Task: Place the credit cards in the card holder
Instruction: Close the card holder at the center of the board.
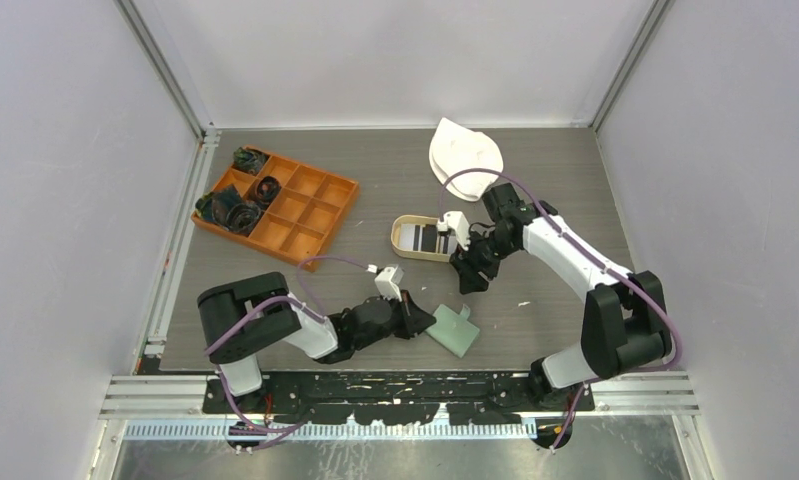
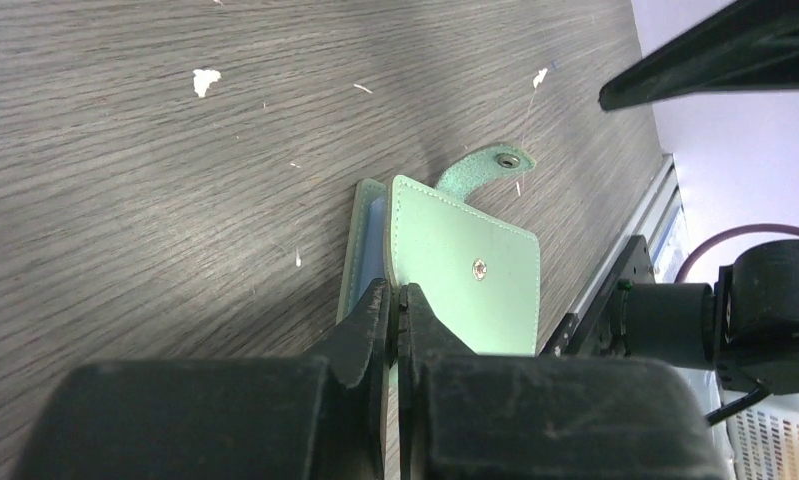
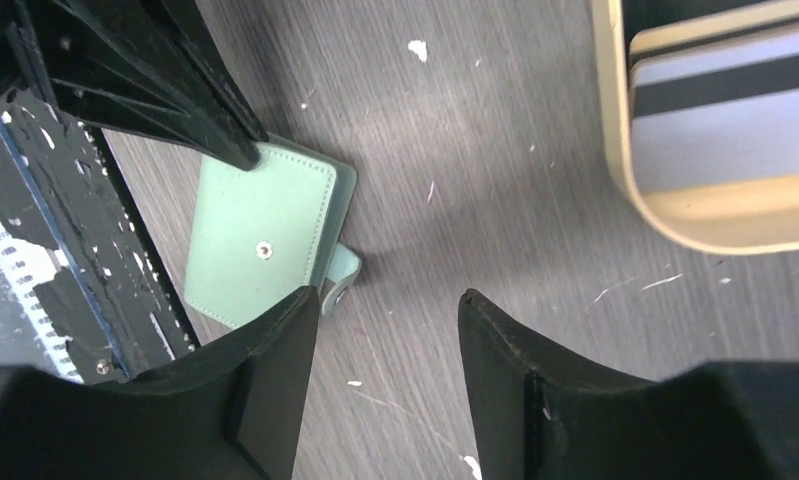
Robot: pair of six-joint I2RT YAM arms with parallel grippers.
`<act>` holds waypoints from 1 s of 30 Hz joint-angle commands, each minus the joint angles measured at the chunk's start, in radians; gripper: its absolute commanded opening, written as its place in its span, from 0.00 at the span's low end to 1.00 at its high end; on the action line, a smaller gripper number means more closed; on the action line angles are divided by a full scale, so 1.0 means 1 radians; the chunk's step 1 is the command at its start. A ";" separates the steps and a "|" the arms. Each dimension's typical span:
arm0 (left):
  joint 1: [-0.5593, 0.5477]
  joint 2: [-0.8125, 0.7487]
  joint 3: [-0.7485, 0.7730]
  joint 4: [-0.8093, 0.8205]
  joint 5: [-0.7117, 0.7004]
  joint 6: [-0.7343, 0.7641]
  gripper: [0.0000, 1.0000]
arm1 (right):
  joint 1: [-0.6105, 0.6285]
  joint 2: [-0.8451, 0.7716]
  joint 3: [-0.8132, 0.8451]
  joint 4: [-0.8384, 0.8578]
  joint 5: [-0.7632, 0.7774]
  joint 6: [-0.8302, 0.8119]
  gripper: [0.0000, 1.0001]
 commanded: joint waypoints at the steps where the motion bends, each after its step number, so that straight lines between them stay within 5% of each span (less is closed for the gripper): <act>1: -0.022 0.000 0.023 -0.075 -0.136 -0.043 0.00 | 0.002 -0.030 -0.024 -0.032 0.058 0.055 0.60; 16: -0.037 0.026 0.038 -0.074 -0.164 -0.059 0.00 | 0.062 0.101 0.011 -0.078 0.135 0.073 0.58; 30: -0.038 0.026 0.037 -0.075 -0.159 -0.063 0.00 | 0.092 0.125 0.022 -0.060 0.164 0.103 0.31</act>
